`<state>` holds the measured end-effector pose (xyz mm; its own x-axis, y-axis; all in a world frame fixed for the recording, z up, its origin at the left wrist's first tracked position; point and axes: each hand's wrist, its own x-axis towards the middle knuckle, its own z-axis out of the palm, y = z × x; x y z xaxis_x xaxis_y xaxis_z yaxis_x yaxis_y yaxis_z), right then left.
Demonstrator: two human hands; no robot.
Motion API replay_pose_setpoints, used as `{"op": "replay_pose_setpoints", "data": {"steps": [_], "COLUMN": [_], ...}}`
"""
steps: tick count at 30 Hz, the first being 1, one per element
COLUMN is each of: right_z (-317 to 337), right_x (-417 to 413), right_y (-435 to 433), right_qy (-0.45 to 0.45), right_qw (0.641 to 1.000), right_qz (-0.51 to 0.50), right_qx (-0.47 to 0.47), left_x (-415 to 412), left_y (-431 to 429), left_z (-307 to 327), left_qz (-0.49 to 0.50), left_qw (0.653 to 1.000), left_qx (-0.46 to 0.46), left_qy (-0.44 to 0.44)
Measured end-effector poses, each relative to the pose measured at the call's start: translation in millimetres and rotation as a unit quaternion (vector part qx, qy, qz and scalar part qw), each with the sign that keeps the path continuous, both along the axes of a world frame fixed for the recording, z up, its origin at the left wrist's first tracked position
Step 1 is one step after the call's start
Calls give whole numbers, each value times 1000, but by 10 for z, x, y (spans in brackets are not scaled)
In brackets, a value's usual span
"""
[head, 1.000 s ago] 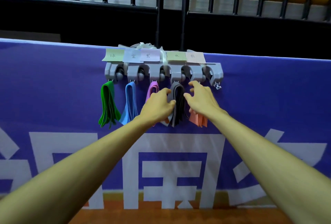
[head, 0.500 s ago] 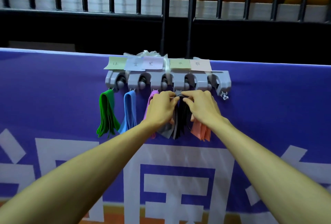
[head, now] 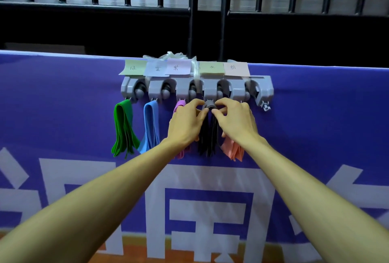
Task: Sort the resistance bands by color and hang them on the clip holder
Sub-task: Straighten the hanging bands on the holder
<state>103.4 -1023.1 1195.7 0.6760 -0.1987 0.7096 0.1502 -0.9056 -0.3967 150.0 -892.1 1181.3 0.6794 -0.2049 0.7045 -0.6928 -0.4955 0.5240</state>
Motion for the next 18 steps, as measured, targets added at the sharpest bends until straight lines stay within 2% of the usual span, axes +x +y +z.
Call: {"op": "replay_pose_setpoints", "data": {"steps": [3,8,14,18], "right_z": [8,106,-6,-111], "right_x": [-24,-27,3,116], "right_y": [0,36,20,-21], "right_qy": [1,-13,-22,-28], "right_qw": [1000,1000,999,999], "right_qz": [6,0,-5,4], "right_qx": [8,6,24,36], "left_x": [35,35,26,10], "left_y": [23,16,20,21], "left_z": [-44,23,-22,-54], "left_qz": [-1,-19,-53,-68], "left_qw": [1000,999,998,997], "left_qx": [17,-24,-3,-39], "left_qy": [2,-19,16,16]}}
